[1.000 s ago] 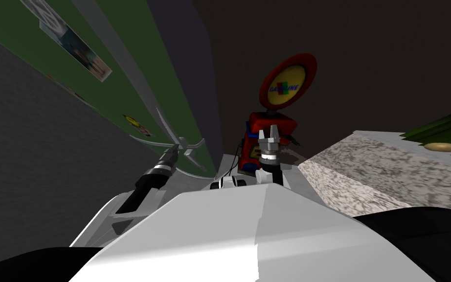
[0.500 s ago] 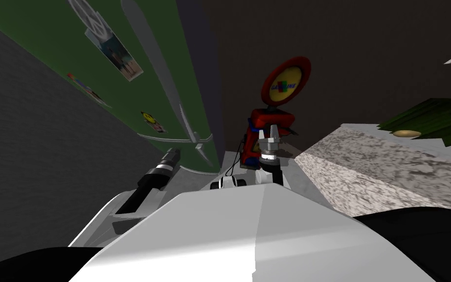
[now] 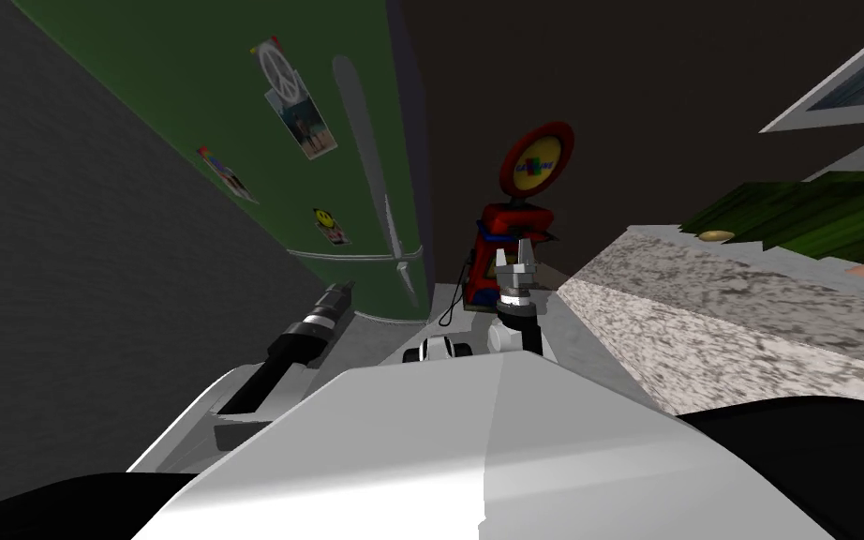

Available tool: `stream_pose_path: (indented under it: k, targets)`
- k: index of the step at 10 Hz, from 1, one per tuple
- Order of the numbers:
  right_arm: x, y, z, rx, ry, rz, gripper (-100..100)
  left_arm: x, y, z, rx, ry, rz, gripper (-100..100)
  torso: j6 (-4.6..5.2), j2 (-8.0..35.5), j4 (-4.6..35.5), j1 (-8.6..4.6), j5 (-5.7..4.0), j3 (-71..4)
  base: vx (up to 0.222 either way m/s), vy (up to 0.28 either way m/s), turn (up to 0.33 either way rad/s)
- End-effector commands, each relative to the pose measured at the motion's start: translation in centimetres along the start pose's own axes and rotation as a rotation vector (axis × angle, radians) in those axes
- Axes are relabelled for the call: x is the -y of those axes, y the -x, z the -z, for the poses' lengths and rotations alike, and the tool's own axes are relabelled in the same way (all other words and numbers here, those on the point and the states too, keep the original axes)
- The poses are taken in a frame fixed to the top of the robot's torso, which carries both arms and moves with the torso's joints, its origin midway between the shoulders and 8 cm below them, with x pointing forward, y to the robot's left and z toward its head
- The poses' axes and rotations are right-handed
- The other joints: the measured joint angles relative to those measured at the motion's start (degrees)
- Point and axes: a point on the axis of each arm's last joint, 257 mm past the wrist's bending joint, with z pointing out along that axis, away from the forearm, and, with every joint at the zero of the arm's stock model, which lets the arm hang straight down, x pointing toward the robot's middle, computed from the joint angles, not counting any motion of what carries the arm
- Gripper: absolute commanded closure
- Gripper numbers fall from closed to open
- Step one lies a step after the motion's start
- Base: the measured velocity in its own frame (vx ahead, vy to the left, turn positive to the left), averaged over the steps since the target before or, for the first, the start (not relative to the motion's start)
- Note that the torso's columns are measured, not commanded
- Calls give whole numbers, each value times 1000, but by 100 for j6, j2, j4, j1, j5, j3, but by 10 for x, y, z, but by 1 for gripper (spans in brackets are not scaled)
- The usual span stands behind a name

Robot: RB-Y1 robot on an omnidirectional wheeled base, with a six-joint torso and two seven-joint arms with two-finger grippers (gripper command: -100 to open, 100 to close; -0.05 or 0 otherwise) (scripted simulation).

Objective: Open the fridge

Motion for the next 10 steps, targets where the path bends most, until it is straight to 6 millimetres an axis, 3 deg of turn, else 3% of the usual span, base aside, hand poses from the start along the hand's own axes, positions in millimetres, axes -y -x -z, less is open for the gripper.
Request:
stream_pose_path:
  k: [1,5,6,10]
  targets:
    - [0,0,0,0,0,0,0,6,-10,0,-38,-20,2,100,-2,-22,-4,-36,-5,-10,-193,206,-66]
    - [0,0,0,0,0,0,0,10,-19,1,-73,-34,5,100,0,-22,-6,-44,-12,-13,-180,176,-65]
    - [0,0,0,0,0,0,0,-3,-16,-1,-68,-11,1,-100,-1,-49,-13,-69,-17,-28,-6,6,2]
    - [0,0,0,0,0,0,0,-32,-5,-7,-41,45,-23,-100,0,-23,-6,-41,-11,-13,60,-64,-4]
